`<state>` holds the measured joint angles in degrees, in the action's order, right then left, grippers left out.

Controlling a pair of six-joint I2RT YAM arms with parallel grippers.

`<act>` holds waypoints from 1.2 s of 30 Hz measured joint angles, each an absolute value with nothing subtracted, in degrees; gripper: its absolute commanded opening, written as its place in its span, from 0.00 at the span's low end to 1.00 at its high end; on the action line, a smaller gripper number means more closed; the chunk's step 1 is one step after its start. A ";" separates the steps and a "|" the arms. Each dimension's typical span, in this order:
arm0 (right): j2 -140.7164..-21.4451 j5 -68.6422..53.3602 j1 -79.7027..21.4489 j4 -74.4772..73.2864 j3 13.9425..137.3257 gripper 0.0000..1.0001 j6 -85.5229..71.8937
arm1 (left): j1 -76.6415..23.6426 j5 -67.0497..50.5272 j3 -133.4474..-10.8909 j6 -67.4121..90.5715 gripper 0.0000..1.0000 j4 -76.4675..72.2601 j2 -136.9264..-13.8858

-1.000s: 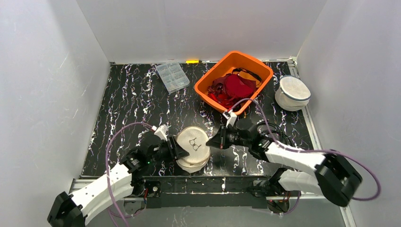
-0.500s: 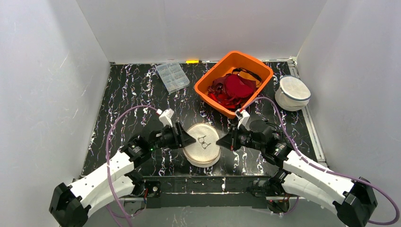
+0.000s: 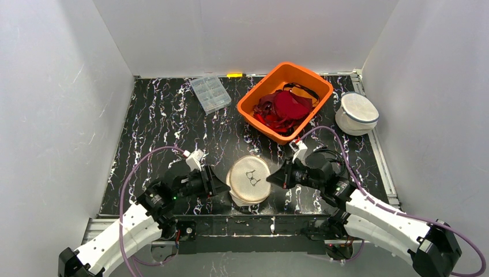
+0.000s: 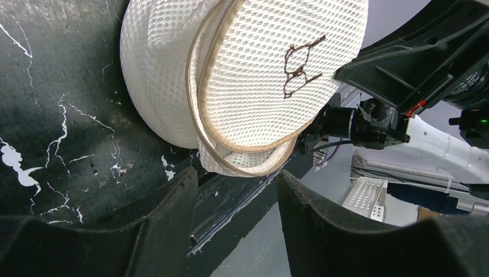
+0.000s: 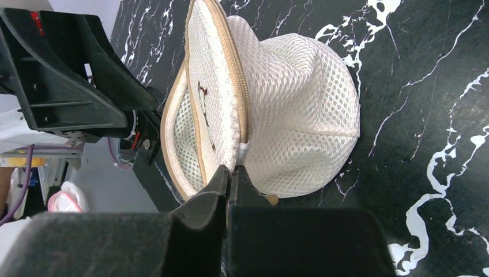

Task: Unzip the laundry bag and remove the bra
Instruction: Adjust the laundry bag at the center of the board.

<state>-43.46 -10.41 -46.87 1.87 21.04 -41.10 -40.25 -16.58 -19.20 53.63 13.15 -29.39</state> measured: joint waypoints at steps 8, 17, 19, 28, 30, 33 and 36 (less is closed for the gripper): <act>-42.50 -10.44 -46.87 3.49 19.86 0.01 -43.07 | -40.25 -17.26 -19.09 54.15 0.45 9.74 -35.83; -40.71 -10.50 -46.87 4.47 19.79 0.01 -44.10 | -40.25 -15.38 -18.57 53.06 0.00 6.20 -44.53; -40.18 -10.57 -46.87 5.08 19.79 0.01 -44.66 | -40.25 -14.50 -17.98 52.97 0.00 6.37 -43.97; -41.08 -14.81 -46.83 11.92 17.43 0.01 -46.35 | -40.25 -11.33 -16.16 52.12 0.00 7.31 -39.13; -44.07 -16.73 -46.83 11.64 17.87 0.01 -45.74 | -40.25 -10.87 -16.16 51.88 0.00 7.25 -39.81; -48.07 -18.79 -46.81 9.58 19.16 0.01 -44.29 | -40.25 -10.13 -16.16 51.40 0.00 7.03 -41.47; -51.42 -19.94 -46.59 8.29 20.27 0.01 -42.98 | -40.25 -9.61 -16.19 50.96 0.00 6.59 -42.89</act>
<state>-51.42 -19.94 -46.59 8.29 20.27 -42.98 -40.25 -9.61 -16.19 50.96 6.59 -42.89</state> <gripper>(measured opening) 0.042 0.013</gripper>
